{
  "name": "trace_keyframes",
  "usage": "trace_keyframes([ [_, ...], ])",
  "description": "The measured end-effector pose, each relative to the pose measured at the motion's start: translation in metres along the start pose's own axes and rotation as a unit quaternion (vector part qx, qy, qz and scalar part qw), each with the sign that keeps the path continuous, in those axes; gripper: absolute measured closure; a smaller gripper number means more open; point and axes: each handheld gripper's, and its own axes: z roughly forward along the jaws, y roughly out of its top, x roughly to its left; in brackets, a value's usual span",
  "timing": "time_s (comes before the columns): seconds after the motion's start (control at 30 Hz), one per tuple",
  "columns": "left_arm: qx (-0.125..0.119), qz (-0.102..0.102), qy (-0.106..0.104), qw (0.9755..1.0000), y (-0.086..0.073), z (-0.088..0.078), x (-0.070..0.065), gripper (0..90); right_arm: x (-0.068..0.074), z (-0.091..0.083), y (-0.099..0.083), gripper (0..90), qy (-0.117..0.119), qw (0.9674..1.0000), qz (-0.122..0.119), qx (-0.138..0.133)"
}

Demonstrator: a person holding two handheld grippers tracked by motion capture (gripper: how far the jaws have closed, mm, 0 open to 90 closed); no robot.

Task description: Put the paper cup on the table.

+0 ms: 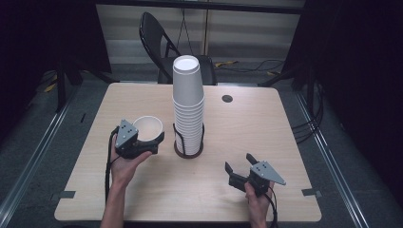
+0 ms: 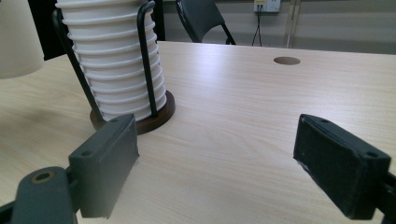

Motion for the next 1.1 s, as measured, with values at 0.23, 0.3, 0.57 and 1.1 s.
trace_keyframes([
  [0.23,0.004,-0.021,0.01,0.9997,-0.001,0.013,0.019,10.6,0.001,0.001,-0.006,13.5,-0.005,1.0,0.006,-0.003],
  [0.3,0.004,-0.025,0.011,0.9996,0.0,0.017,0.023,10.6,0.002,0.001,-0.009,13.7,-0.005,0.9999,0.008,0.0],
  [0.57,0.01,-0.043,0.015,0.9989,-0.004,0.033,0.042,10.3,0.004,0.0,-0.01,13.5,-0.013,0.9999,0.003,-0.008],
  [1.1,0.054,-0.062,0.029,0.9961,-0.033,0.065,0.066,9.0,0.004,0.0,-0.01,13.5,-0.018,0.9998,0.005,-0.009],
])
